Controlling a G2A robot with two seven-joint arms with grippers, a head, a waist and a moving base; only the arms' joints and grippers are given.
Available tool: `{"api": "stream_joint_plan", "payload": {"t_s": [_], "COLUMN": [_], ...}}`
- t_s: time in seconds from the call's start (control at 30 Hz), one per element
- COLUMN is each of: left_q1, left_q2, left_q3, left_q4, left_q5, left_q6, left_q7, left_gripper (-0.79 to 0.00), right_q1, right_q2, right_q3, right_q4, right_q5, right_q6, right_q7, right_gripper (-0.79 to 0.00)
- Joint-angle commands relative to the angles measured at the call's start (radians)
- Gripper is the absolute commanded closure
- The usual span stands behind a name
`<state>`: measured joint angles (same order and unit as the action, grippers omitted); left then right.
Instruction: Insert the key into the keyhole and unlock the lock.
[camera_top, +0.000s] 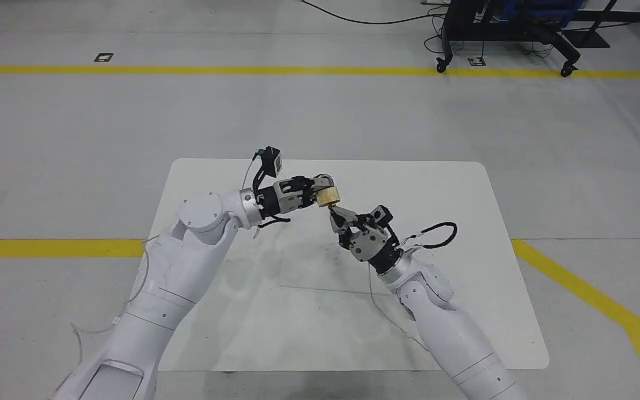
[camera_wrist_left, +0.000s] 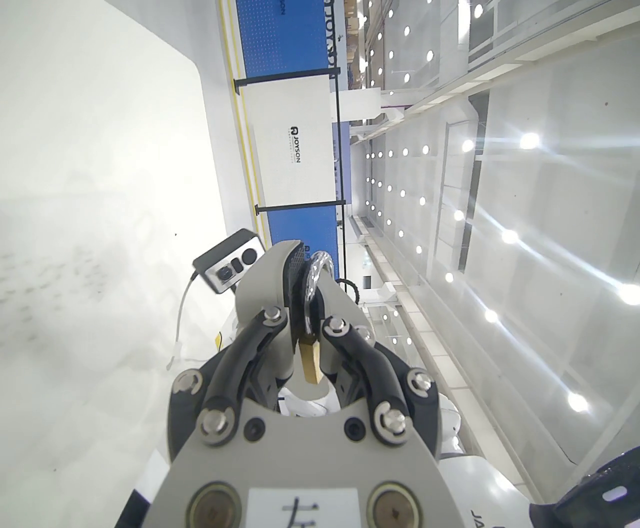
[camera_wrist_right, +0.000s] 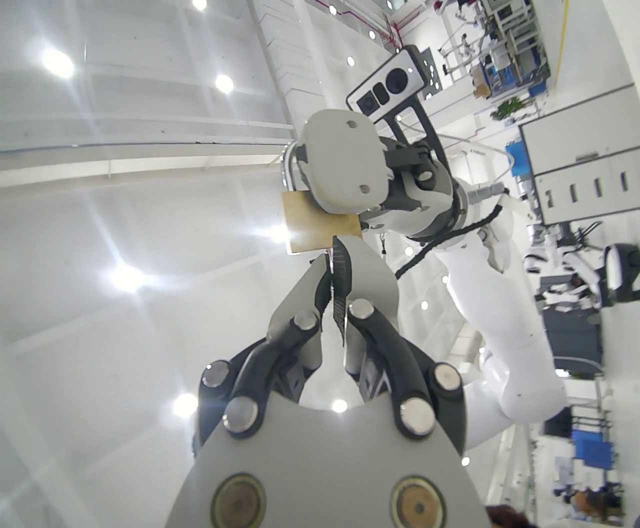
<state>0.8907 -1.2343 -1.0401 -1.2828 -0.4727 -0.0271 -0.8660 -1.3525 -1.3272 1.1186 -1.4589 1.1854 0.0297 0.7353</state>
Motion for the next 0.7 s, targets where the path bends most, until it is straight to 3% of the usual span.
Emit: {"api": "stream_joint_plan", "payload": {"t_s": [0.0,0.17,0.37,0.4,0.43,0.47,0.5,0.67], "left_q1": [0.010,0.046,0.074,0.076,0.078,0.082,0.086,0.104], "left_q2": [0.002,0.008,0.011,0.011,0.011,0.011,0.011,0.011], "left_q3": [-0.005,-0.019,-0.034,-0.036,-0.039,-0.043,-0.049,-0.077], "left_q4": [-0.021,-0.075,-0.110,-0.111,-0.113,-0.115,-0.114,-0.123], "left_q5": [0.038,0.129,0.137,0.135,0.132,0.125,0.118,0.075], "left_q6": [-0.026,-0.062,-0.055,-0.053,-0.052,-0.049,-0.044,-0.030], "left_q7": [0.030,0.117,0.136,0.139,0.145,0.155,0.165,0.198], "left_gripper": [0.000,0.000,0.000,0.000,0.000,0.000,0.000,0.000], "right_q1": [0.024,0.072,0.070,0.064,0.056,0.046,0.036,-0.057], "right_q2": [-0.007,-0.016,-0.014,-0.011,-0.009,-0.007,-0.003,0.016], "right_q3": [0.001,0.004,0.017,0.023,0.028,0.035,0.044,0.115], "right_q4": [0.051,0.145,0.138,0.129,0.119,0.104,0.089,-0.024], "right_q5": [0.130,0.254,0.179,0.147,0.121,0.094,0.061,-0.167], "right_q6": [0.071,0.168,0.113,0.091,0.070,0.050,0.029,-0.133], "right_q7": [0.040,0.114,0.137,0.138,0.133,0.126,0.118,-0.073], "right_gripper": [0.000,0.000,-0.018,-0.296,-0.394,-0.680,-0.785,-0.785]}}
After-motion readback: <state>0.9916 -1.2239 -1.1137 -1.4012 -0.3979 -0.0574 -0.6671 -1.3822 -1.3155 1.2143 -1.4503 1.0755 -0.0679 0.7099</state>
